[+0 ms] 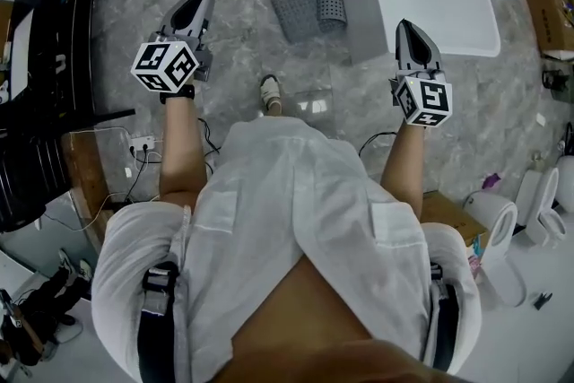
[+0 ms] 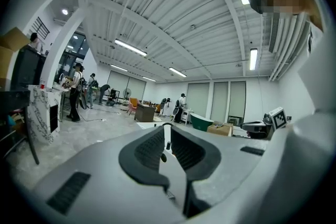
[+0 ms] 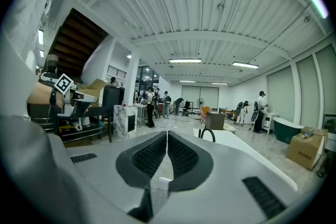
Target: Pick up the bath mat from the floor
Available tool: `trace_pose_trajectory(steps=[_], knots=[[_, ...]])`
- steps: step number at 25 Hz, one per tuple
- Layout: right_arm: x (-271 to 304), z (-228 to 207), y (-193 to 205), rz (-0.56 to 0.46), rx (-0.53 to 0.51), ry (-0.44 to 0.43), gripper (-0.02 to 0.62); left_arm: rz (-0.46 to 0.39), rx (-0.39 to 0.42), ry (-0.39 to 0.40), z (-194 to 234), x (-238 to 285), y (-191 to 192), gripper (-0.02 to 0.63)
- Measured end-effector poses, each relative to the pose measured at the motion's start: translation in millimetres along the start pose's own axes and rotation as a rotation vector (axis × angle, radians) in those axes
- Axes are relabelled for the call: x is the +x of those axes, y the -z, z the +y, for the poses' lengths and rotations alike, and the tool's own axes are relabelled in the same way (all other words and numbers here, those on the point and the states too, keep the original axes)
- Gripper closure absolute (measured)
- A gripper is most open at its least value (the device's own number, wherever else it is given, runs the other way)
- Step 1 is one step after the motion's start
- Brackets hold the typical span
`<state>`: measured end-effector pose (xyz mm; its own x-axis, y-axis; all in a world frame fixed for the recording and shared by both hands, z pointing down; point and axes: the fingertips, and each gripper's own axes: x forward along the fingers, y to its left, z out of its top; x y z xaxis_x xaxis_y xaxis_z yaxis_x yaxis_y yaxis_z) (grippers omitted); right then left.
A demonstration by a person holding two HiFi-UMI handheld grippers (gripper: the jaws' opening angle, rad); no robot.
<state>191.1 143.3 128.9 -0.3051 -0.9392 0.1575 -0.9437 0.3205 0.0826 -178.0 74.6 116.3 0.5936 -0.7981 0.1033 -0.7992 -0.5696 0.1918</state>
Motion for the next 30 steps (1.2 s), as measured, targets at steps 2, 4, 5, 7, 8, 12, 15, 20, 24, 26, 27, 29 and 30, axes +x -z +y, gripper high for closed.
trace_pose_trajectory(steps=[2, 4, 5, 7, 8, 12, 15, 20, 24, 26, 27, 29, 30], knots=[[25.3, -4.4, -0.5, 0.004, 0.007, -0.005, 0.566, 0.004, -0.002, 0.003, 14.7, 16.8, -0.3, 0.561], [52.6, -7.3, 0.6, 0.014, 0.01, -0.011, 0.566, 0.01, -0.006, 0.005, 32.5, 32.8, 0.7, 0.561], [66.3, -8.2, 1.5, 0.021, 0.007, -0.015, 0.566, 0.015, -0.008, 0.004, 42.1, 40.6, 1.5, 0.561], [93.2, -11.0, 2.4, 0.031, -0.003, -0.02, 0.566, 0.021, -0.013, -0.001, 61.7, 57.0, 2.1, 0.561], [105.5, -13.2, 2.2, 0.033, -0.005, -0.018, 0.566, 0.024, -0.015, -0.004, 70.8, 65.0, 1.9, 0.561], [148.8, -20.7, 3.2, 0.045, 0.008, -0.011, 0.566, 0.035, -0.02, -0.007, 101.1, 91.8, 2.5, 0.561], [179.1, -26.3, 7.4, 0.055, 0.027, 0.006, 0.565, 0.034, -0.017, 0.0, 122.5, 112.2, 1.3, 0.561], [221.0, -31.3, 20.9, 0.076, 0.045, 0.018, 0.565, 0.037, -0.011, 0.015, 148.3, 140.9, 7.3, 0.563], [245.5, -38.2, 30.8, 0.073, 0.067, 0.01, 0.565, 0.045, -0.003, 0.025, 154.1, 166.1, 14.3, 0.563], [252.7, -44.1, 38.0, 0.076, 0.081, 0.0, 0.565, 0.045, 0.001, 0.029, 150.2, 176.5, 17.3, 0.563], [256.6, -47.5, 42.0, 0.078, 0.087, -0.005, 0.565, 0.044, 0.003, 0.027, 148.7, 181.4, 18.7, 0.563], [266.5, -53.3, 51.7, 0.081, 0.102, -0.02, 0.565, 0.04, 0.005, 0.013, 148.8, 190.9, 22.8, 0.563], [271.6, -55.4, 58.1, 0.083, 0.111, -0.031, 0.565, 0.039, 0.005, 0.001, 149.5, 195.2, 26.9, 0.563]])
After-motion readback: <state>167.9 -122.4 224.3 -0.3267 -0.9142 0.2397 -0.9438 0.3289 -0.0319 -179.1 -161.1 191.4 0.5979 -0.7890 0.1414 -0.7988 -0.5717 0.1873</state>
